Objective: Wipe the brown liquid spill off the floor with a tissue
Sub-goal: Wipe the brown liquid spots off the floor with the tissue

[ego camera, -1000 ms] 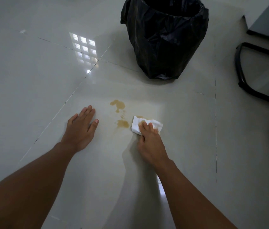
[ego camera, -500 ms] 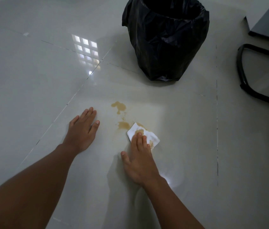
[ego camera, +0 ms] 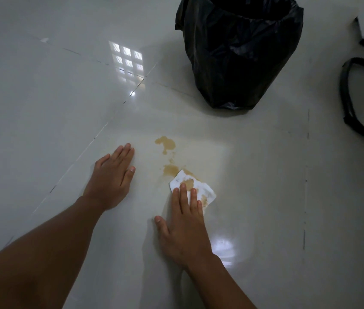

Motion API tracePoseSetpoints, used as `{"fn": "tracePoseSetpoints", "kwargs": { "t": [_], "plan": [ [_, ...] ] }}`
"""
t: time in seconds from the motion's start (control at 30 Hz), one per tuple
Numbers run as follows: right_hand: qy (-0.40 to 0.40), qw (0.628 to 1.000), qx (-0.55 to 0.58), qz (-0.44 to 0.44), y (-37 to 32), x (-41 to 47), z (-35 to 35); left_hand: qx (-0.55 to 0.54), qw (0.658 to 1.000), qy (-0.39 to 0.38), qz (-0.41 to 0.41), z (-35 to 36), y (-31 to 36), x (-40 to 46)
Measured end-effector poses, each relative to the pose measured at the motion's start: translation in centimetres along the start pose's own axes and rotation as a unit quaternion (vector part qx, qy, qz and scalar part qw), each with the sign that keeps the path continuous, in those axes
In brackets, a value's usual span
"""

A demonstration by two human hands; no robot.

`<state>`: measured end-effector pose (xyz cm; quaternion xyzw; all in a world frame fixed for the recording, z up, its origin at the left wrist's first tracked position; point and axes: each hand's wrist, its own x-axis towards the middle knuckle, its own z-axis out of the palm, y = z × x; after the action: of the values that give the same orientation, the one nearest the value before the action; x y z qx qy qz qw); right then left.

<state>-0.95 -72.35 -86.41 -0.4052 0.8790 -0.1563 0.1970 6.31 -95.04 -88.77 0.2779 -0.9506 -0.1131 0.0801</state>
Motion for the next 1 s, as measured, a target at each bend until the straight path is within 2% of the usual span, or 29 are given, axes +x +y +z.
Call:
{"fn": "tracePoseSetpoints", "kwargs": {
  "t": [0.3, 0.57, 1.0],
  "plan": [
    [-0.008, 0.997, -0.008, -0.079, -2.7, -3.0, 0.9, -0.006, 1.0, -0.007, -0.002, -0.1, 0.0, 0.0],
    [-0.02, 0.997, 0.035, -0.067, -2.7, -2.1, 0.0, -0.021, 0.999, -0.028, -0.001, -0.2, -0.3, 0.0],
    [-0.044, 0.993, -0.038, -0.103, -2.2, 1.3, 0.4, -0.034, 0.999, -0.041, 0.0, -0.4, -0.4, 0.2]
  ]
}}
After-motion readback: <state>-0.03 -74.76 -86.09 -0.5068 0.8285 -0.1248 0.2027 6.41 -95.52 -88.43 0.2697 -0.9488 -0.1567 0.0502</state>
